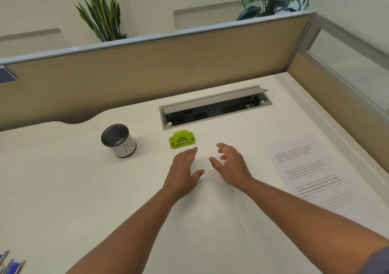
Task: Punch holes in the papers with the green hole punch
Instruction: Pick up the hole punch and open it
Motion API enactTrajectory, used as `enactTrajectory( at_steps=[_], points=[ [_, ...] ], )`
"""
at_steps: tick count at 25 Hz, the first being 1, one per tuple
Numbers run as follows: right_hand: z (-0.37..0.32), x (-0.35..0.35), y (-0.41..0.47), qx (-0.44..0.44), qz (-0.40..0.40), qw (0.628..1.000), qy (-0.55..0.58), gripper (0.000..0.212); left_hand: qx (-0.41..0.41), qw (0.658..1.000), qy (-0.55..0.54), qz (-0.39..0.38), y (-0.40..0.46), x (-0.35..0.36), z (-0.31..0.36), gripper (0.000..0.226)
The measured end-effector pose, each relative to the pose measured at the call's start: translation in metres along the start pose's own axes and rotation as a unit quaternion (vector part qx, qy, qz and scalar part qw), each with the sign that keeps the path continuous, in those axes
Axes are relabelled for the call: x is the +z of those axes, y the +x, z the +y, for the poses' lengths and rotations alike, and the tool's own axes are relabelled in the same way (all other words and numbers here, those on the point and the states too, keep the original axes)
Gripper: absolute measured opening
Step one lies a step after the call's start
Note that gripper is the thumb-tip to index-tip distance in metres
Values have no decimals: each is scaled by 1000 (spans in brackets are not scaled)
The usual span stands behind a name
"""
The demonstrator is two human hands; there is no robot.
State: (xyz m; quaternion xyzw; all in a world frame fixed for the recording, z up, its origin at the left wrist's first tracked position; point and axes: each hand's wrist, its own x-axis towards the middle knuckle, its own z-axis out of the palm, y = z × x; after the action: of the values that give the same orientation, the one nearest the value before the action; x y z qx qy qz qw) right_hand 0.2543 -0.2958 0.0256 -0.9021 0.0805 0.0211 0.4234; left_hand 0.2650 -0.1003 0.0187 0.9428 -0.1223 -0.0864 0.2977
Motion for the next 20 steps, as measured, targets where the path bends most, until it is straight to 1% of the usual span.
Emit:
enactTrajectory(
  at_steps=[3, 7, 9, 11, 14, 17, 20],
  points=[
    [27, -36, -31, 23, 21, 999, -10, 53, 59, 997, -5, -48, -19, 28, 40, 71],
    [78, -94, -68, 71, 69, 995, -21, 44, 123, 985, -15, -118, -34, 74, 101, 64],
    [108, -124, -84, 104, 99, 989, -22, 42, 147, 978, -19, -149, -37, 100, 130, 63],
    [137, -152, -98, 139, 121, 982, -32, 44, 160, 973, -12, -167, -39, 124, 155, 64],
    [176, -188, -113, 203, 129, 968, -65, 54, 168, 970, 20, -175, -42, 153, 183, 66],
    [205, -214, -118, 265, 120, 950, -117, 63, 173, 970, 68, -159, -41, 174, 197, 72],
    [223, -228, -117, 295, 110, 939, -142, 63, 165, 971, 118, -131, -38, 188, 205, 71]
  ],
)
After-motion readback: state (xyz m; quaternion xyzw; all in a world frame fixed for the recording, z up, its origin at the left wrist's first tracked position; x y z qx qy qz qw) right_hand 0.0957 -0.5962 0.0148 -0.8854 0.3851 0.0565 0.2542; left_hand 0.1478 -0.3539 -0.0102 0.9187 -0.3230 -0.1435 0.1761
